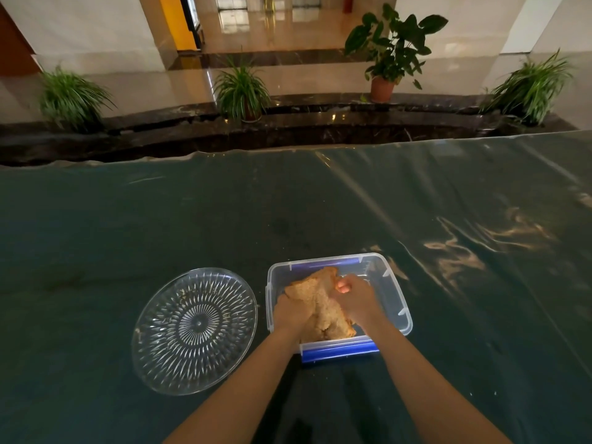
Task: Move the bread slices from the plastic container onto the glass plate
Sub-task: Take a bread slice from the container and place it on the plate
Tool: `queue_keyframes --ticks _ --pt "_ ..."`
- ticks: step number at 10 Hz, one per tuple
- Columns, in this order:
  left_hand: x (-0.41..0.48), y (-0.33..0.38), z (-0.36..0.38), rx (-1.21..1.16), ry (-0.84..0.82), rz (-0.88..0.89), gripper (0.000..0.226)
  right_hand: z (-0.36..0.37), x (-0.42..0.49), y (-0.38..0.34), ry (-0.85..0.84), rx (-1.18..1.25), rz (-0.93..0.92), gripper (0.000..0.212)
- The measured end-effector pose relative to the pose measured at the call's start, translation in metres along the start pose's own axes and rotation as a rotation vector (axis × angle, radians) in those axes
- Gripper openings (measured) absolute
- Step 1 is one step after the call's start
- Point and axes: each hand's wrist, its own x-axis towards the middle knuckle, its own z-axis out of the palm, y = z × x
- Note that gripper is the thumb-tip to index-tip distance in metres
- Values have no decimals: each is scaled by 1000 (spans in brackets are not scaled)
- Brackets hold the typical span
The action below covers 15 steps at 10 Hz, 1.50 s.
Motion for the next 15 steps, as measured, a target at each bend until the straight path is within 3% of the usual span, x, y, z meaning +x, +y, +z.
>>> queue_keyframes --ticks 1,3,4,6,9,10,11,15 --pt "5 -2 -5 -240 -10 0 37 -1 -4 -13 8 8 -30 30" --pt "-10 5 -23 -497 -167 43 26 -15 -17 -43 23 46 -168 15" --pt "-15 9 -40 -433 -76 167 36 -20 -23 -60 45 73 -206 15" --pt "-19 11 -92 -479 72 232 39 2 -31 -93 -2 84 -260 18" --pt "20 -45 -170 -426 233 106 33 119 -25 -115 -185 -128 -217 19" --pt "40 -60 -190 -401 259 69 30 157 -23 -115 -210 -171 -217 7" --pt "60 -68 -204 -235 273 62 36 187 -18 -113 -207 -184 -205 27" --pt "123 -76 -220 -37 264 103 41 237 11 -113 -114 -208 -156 28"
